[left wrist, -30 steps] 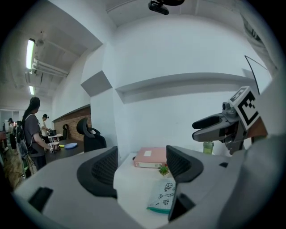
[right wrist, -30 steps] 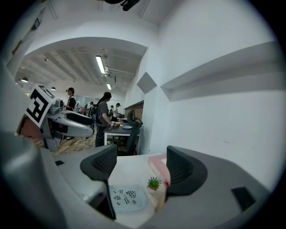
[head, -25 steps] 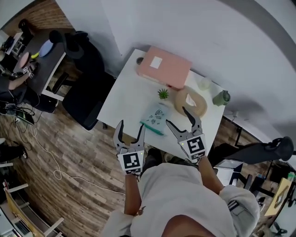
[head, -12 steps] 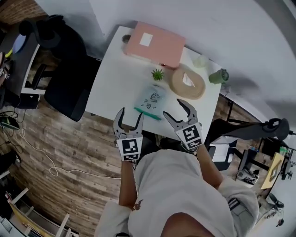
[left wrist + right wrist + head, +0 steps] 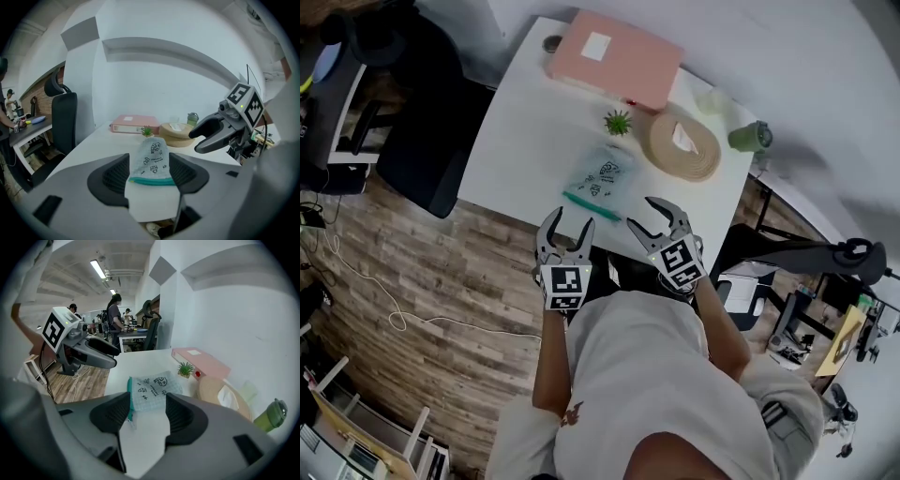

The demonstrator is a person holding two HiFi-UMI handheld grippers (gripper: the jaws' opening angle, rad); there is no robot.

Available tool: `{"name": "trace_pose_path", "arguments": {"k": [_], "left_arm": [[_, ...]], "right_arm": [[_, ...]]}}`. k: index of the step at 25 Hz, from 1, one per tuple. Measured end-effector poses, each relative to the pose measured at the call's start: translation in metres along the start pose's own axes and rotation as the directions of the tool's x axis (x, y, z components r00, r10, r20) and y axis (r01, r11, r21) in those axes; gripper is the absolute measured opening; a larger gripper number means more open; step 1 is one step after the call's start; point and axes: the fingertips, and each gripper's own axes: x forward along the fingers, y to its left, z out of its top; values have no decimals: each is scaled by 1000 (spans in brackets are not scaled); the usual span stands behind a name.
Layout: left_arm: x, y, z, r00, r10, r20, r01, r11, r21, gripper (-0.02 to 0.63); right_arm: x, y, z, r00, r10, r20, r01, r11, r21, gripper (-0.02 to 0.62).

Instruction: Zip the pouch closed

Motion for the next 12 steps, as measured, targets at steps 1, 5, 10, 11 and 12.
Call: {"name": "trace_pose_path", "arguments": {"k": [1, 5, 10, 11, 12], "left_arm": [[2, -5, -8, 1000, -3, -15, 3, 1000, -8, 258], [9, -24, -32, 998, -13, -61, 11, 999, -33, 249], [22, -48, -55, 993, -40, -111, 36, 999, -36, 233], [24, -53, -59, 992, -45, -121, 41, 999, -36, 230], [27, -57, -64, 990, -51, -131, 46, 998, -36, 225]], "right_arm": [[2, 3, -4, 1000, 17, -8, -17, 1000, -9, 241], [9, 11, -21, 997, 69, -39, -70, 997, -40, 232], [19, 17, -41, 990, 113, -83, -119, 990, -78, 219], [21, 19, -45, 988, 124, -90, -131, 988, -82, 219], [23, 21, -48, 986, 134, -95, -142, 986, -85, 218]]}}
